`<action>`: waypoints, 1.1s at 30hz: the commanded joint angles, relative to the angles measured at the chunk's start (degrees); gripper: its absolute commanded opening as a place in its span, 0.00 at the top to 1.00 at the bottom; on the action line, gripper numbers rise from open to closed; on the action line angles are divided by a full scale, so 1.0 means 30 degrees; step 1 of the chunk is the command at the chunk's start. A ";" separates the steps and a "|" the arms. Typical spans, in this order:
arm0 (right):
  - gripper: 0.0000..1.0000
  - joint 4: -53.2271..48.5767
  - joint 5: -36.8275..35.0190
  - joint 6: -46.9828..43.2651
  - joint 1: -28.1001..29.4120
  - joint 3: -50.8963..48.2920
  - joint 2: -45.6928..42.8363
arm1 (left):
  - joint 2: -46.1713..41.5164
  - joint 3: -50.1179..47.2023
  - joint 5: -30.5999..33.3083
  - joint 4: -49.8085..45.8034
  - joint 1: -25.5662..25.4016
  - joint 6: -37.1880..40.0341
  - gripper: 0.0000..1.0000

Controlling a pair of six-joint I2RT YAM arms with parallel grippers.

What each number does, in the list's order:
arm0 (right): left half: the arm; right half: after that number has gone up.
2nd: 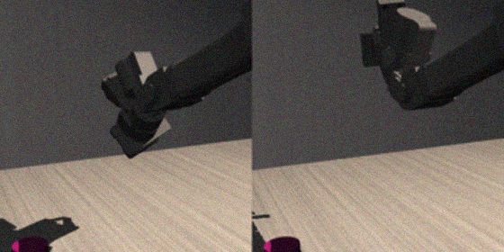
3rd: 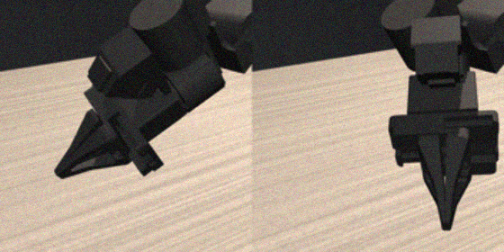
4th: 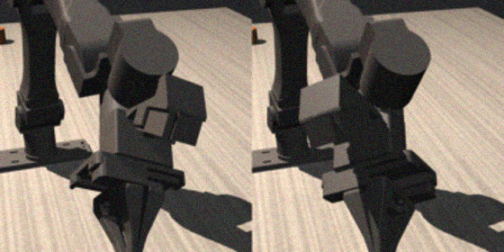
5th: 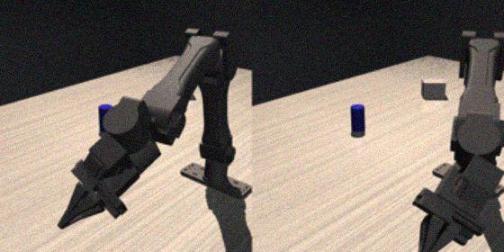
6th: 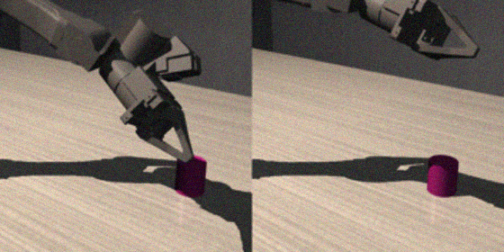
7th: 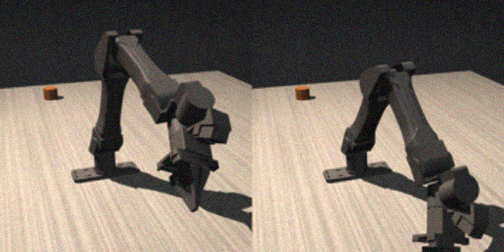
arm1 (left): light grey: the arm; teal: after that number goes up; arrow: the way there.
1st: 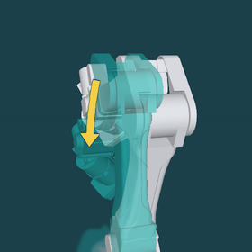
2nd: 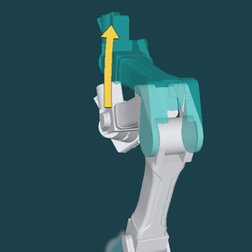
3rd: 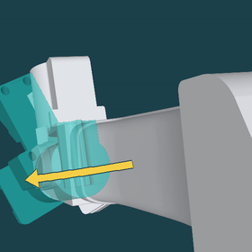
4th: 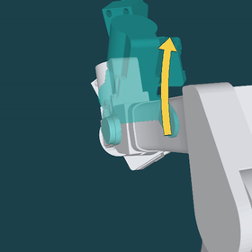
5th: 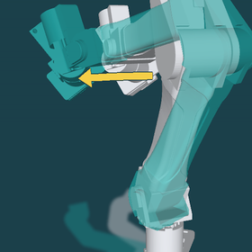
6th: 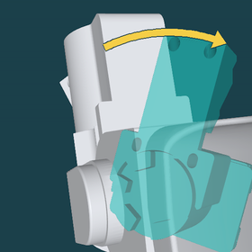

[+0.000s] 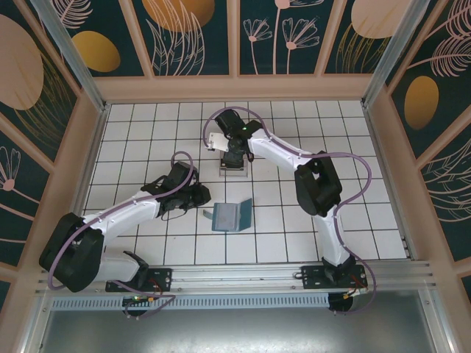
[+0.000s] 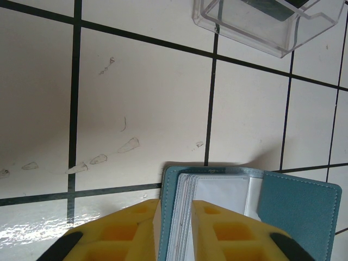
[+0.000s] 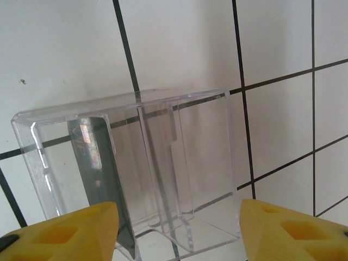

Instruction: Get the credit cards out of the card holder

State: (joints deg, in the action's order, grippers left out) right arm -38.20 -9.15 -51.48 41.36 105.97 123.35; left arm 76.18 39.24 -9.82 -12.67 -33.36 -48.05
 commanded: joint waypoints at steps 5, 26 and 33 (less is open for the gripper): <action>0.39 0.0771 0.0135 0.0284 -0.0339 -0.0800 0.0814 | -0.0258 0.0102 0.0097 -0.0066 0.0115 0.0094 0.77; 0.38 0.0364 0.0324 0.1073 -0.0343 0.0501 0.0100 | -0.0662 0.0124 0.0218 -0.0290 0.0112 0.0102 0.77; 0.38 -0.0175 0.0810 0.2876 -0.0147 0.0063 -0.0945 | -0.0616 0.0347 0.0717 -0.0553 0.0157 0.0427 0.77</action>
State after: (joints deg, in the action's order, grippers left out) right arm -37.06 -8.45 -47.13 40.47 105.80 124.57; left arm 75.13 39.24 -9.26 -12.71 -33.36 -48.01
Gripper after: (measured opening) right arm 0.617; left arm 0.229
